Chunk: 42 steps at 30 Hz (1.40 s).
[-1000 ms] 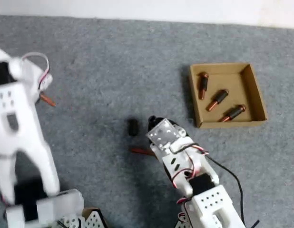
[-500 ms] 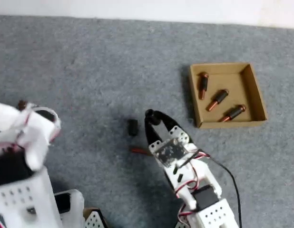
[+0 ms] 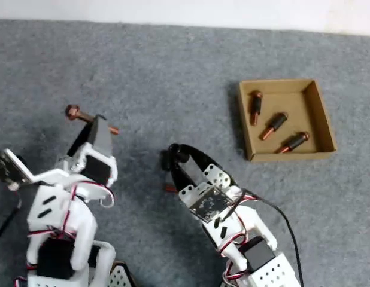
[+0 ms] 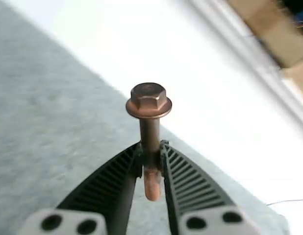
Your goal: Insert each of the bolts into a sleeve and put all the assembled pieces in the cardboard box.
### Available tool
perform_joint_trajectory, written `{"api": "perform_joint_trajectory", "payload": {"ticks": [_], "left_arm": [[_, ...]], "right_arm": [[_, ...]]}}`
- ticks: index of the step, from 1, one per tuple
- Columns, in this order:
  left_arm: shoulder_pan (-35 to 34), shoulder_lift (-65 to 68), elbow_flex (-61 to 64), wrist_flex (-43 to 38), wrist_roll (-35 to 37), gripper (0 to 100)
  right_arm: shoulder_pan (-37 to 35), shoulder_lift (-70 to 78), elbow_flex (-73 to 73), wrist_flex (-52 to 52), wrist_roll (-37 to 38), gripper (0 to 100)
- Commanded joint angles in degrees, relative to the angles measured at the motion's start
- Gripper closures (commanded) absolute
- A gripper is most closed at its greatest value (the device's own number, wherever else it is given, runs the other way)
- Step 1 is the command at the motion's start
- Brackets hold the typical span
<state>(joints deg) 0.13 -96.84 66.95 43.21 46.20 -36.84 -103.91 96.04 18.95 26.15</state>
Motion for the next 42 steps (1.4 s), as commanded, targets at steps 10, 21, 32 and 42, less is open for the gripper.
{"api": "perform_joint_trajectory", "payload": {"ticks": [10, 21, 32, 42], "left_arm": [[18.86, -7.60, 8.57, -8.18, -0.26, 100], [23.69, -7.43, 9.36, -8.18, -0.26, 100], [23.25, -7.43, 17.54, -10.73, -0.62, 100], [23.78, -7.52, 23.16, -18.81, -6.07, 100]], "right_arm": [[-0.84, -1.36, 7.43, -0.04, 0.00, 99.4], [-0.84, -1.36, 7.34, -0.04, 0.00, 99.4], [-0.84, -1.36, 6.99, -0.04, 0.00, 99.4], [-0.84, -1.36, 6.99, -0.04, 0.00, 99.4]]}}
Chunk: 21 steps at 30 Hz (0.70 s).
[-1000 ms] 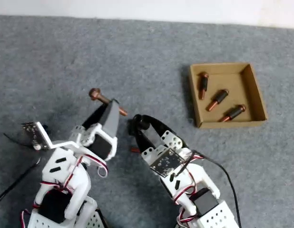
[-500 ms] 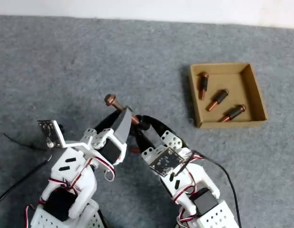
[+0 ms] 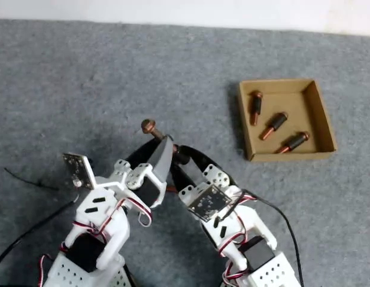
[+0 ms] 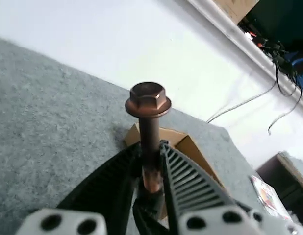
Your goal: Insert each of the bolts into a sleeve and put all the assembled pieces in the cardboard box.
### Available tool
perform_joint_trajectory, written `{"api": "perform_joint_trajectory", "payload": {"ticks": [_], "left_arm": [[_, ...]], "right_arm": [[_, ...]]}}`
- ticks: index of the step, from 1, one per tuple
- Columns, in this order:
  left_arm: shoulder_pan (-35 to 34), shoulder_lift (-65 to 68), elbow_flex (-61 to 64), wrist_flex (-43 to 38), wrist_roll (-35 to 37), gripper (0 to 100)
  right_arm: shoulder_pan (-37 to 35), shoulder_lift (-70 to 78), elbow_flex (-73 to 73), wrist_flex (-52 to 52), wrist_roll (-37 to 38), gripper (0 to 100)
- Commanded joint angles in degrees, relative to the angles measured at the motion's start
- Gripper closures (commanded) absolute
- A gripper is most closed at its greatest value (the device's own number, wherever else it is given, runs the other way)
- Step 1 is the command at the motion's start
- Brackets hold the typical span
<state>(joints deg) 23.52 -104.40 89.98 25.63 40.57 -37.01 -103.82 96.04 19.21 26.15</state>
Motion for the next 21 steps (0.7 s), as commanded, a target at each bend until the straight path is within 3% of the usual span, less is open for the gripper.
{"api": "perform_joint_trajectory", "payload": {"ticks": [1, 5, 9, 17, 19, 21], "left_arm": [[0.40, 0.04, 0.04, -1.23, -0.44, 100], [2.07, 0.04, 0.40, -0.62, -0.70, 100], [6.29, 0.04, 0.84, 5.01, -0.79, 100], [6.20, 0.04, 1.27, 6.59, -0.79, 99], [6.11, 0.04, 1.36, 7.47, -0.70, 95], [6.11, 0.04, 1.01, 10.55, -0.62, 83]], "right_arm": [[-0.57, -1.45, 6.99, -0.31, 0.00, 99.4], [-0.57, -1.45, 6.99, -0.31, 0.00, 99.4], [-0.22, -1.45, 6.99, -0.40, 0.00, 99.4], [0.92, -1.45, 7.08, -0.48, 0.00, 99.4], [0.92, -1.45, 7.08, -0.48, 0.00, 99.4], [0.92, -1.45, 7.08, -0.48, 0.00, 99.4]]}}
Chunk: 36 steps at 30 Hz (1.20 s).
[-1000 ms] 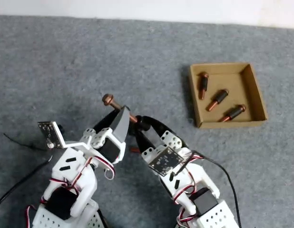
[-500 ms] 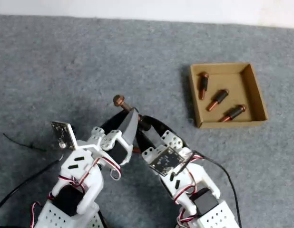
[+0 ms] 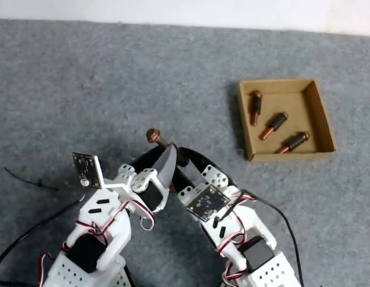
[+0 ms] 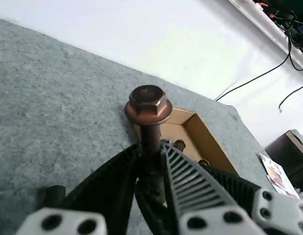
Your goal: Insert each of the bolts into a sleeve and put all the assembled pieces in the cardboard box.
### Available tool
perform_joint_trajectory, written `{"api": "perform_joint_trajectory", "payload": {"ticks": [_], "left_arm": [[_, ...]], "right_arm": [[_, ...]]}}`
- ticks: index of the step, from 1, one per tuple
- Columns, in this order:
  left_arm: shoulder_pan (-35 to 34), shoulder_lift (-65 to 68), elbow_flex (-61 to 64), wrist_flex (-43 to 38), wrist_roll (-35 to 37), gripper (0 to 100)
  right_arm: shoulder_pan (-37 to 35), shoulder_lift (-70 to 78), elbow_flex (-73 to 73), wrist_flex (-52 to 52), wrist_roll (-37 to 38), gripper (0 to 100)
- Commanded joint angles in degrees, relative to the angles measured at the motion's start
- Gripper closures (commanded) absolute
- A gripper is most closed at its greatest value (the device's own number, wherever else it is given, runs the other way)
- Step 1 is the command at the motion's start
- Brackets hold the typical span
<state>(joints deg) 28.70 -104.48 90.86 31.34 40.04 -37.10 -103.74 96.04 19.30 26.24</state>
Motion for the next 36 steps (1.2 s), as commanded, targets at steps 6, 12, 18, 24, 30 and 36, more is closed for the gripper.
{"api": "perform_joint_trajectory", "payload": {"ticks": [6, 12, 18, 24, 30, 36], "left_arm": [[1.10, 0.13, -0.22, 12.04, 0.09, 51], [1.01, 0.13, -5.58, 12.04, 4.31, 56], [-4.97, 0.04, -12.53, 12.22, 11.25, 57], [-19.47, 0.04, -14.55, 12.31, 18.46, 57], [-25.27, 0.04, -8.31, 12.04, 18.46, 62], [-26.15, 0.13, 0.84, 1.14, 13.71, 98]], "right_arm": [[1.01, -1.54, 7.08, -0.57, -0.09, 99.4], [1.01, -1.54, 7.08, -0.57, -0.09, 99.4], [1.10, -1.54, 6.99, -0.57, -0.09, 99.4], [1.71, -1.54, 6.99, -0.57, -0.09, 99.4], [6.37, -1.54, 6.90, -1.71, -0.35, 99.4], [10.07, -1.45, 7.43, -7.34, -0.44, 99.4]]}}
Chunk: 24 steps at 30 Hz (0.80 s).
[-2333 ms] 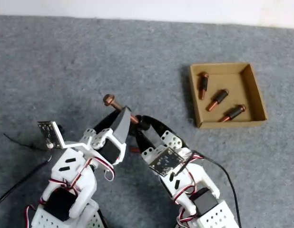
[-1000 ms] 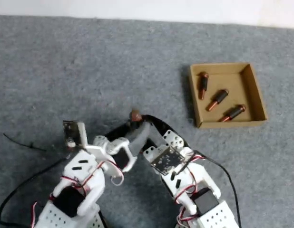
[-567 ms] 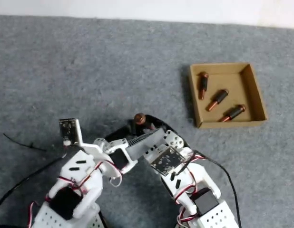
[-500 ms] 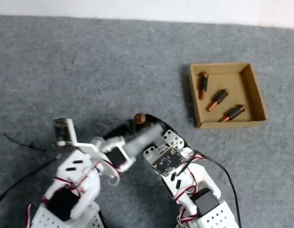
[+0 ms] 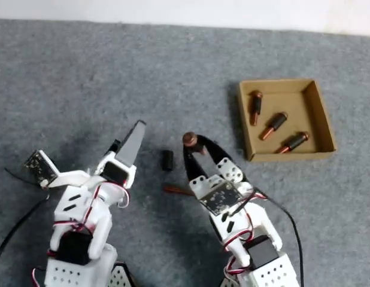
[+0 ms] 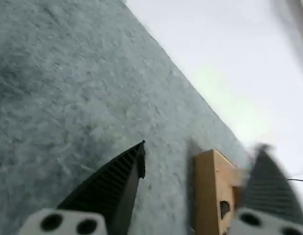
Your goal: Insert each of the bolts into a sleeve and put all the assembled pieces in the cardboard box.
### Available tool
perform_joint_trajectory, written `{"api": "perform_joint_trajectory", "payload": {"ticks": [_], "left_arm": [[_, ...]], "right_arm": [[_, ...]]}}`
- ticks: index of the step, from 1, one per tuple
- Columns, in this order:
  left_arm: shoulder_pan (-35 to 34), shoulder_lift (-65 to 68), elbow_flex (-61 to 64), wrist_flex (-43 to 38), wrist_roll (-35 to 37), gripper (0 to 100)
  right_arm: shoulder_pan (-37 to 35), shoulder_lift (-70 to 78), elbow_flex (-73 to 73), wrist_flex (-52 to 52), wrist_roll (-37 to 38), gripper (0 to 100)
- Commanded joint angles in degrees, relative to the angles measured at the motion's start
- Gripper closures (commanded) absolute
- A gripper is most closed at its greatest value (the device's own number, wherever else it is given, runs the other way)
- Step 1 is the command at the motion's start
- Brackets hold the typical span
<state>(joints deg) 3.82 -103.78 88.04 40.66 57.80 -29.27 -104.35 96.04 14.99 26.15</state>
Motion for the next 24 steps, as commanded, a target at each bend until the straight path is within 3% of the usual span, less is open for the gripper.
{"api": "perform_joint_trajectory", "payload": {"ticks": [1, 5, 9, 17, 24], "left_arm": [[-2.07, -0.57, 5.49, -10.81, -6.15, 100], [-6.02, -0.22, 9.19, -18.73, -9.14, 95], [-7.52, -0.22, 9.10, -15.74, -9.49, 96], [-7.25, -0.22, 9.10, -11.52, -15.03, 97], [-7.25, -0.22, 9.10, -11.43, -15.21, 96]], "right_arm": [[2.77, -0.84, 7.43, -3.21, -0.35, 99.4], [5.41, -0.48, 7.08, -3.12, -2.55, 99.4], [11.91, -0.48, 6.64, -3.21, -9.93, 99.4], [18.24, 0.57, 1.10, -1.98, -10.37, 99.4], [19.47, 23.52, -13.41, -0.13, -10.46, 99.4]]}}
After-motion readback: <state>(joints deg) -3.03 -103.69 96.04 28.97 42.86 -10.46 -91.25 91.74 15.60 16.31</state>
